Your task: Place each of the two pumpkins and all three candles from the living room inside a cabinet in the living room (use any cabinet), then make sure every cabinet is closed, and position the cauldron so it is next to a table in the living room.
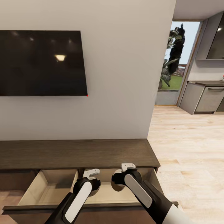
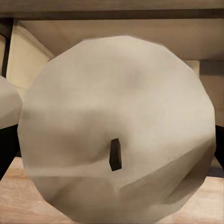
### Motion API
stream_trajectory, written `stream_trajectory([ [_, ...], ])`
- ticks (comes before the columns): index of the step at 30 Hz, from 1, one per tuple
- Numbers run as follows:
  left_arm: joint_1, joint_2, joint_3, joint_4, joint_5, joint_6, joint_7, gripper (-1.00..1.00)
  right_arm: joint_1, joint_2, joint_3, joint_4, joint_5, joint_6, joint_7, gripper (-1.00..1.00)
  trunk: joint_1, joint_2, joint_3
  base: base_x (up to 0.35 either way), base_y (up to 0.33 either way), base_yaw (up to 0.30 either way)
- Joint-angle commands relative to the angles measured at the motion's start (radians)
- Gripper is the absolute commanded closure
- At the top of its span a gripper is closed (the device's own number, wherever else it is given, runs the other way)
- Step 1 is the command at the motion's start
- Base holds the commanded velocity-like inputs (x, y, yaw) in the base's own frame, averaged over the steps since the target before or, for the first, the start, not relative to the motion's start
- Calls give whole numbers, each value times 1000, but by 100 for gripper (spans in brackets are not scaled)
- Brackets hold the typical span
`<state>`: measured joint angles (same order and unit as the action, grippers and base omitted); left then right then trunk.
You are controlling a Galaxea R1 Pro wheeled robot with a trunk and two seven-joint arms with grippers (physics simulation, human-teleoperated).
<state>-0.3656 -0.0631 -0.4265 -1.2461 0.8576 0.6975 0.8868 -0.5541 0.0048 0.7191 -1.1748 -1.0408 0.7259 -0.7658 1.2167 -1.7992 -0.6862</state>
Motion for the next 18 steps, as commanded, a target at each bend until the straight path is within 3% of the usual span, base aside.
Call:
stream_trajectory([
  [1, -1, 1, -1, -1, 7, 1, 10, 100, -1, 0, 2, -1, -9, 0, -10, 100, 4, -8, -4, 0, 0, 0],
  [15, -1, 5, -1, -1, 8, -34, 9, 100, -1, 0, 2, 0, -8, -5, -10, 100, 58, -106, -48, 0, 0, 0],
  [18, -1, 4, -1, -1, 8, -34, 9, 100, -1, 0, 2, 0, -8, -8, -10, 100, 58, -106, -48, 0, 0, 0],
])
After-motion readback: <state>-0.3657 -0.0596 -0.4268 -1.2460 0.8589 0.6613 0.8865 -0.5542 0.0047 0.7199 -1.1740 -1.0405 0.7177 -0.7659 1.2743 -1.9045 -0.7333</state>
